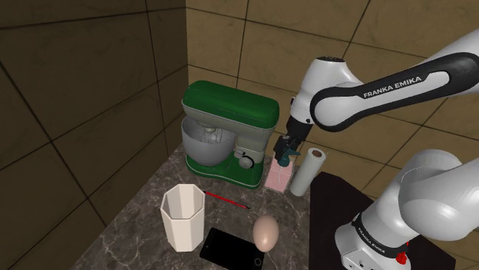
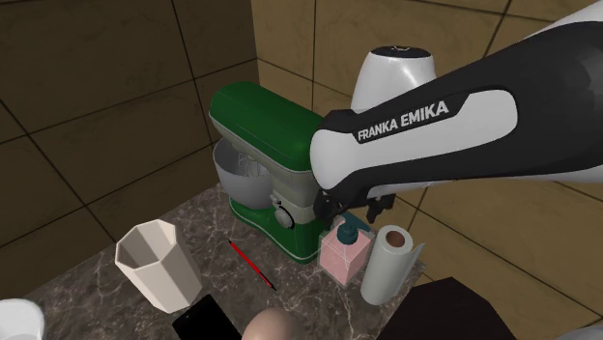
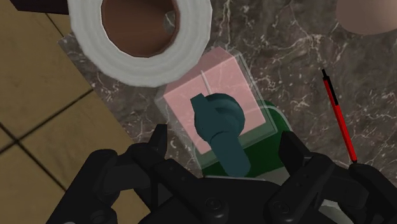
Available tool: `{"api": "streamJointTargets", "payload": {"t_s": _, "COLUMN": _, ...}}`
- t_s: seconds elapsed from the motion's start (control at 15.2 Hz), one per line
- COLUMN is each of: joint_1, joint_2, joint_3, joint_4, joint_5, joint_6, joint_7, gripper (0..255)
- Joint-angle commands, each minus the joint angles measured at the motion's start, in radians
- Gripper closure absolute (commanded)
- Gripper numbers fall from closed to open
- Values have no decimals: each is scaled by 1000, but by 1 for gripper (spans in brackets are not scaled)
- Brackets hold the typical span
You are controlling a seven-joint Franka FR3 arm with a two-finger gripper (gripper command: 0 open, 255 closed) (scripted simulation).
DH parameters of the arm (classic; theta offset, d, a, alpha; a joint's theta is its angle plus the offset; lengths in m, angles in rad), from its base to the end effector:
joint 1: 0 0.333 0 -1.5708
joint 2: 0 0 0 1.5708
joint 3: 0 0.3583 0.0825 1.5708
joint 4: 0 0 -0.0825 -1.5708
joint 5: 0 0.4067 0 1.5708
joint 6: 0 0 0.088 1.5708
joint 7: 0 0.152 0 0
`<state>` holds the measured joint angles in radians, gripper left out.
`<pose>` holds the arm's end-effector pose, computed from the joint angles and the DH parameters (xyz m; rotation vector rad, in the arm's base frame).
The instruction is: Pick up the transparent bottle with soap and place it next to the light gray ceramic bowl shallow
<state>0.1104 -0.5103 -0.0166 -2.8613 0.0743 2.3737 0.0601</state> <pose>0.3337 0.0355 0.3086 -3.0795 0.0264 -0.0272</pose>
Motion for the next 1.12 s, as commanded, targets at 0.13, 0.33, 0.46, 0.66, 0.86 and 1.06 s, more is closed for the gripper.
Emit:
{"api": "streamJointTargets", "payload": {"t_s": 0.13, "joint_1": 1, "joint_2": 4, "joint_3": 0, "joint_4": -1, "joint_5": 1, "joint_6": 5, "joint_7": 0, "gripper": 0}}
{"api": "streamJointTargets", "payload": {"t_s": 0.33, "joint_1": 1, "joint_2": 3, "joint_3": 0, "joint_4": -1, "joint_5": 1, "joint_6": 5, "joint_7": 0, "gripper": 255}}
{"api": "streamJointTargets", "payload": {"t_s": 0.46, "joint_1": 1, "joint_2": 3, "joint_3": 0, "joint_4": -1, "joint_5": 1, "joint_6": 5, "joint_7": 0, "gripper": 255}}
{"api": "streamJointTargets", "payload": {"t_s": 0.66, "joint_1": 0, "joint_2": 3, "joint_3": 0, "joint_4": -1, "joint_5": 0, "joint_6": 5, "joint_7": 0, "gripper": 255}}
{"api": "streamJointTargets", "payload": {"t_s": 0.86, "joint_1": 0, "joint_2": 2, "joint_3": 0, "joint_4": -1, "joint_5": 0, "joint_6": 4, "joint_7": 0, "gripper": 255}}
{"api": "streamJointTargets", "payload": {"t_s": 1.06, "joint_1": -1, "joint_2": -21, "joint_3": 1, "joint_4": 12, "joint_5": -2, "joint_6": -33, "joint_7": 3, "gripper": 255}}
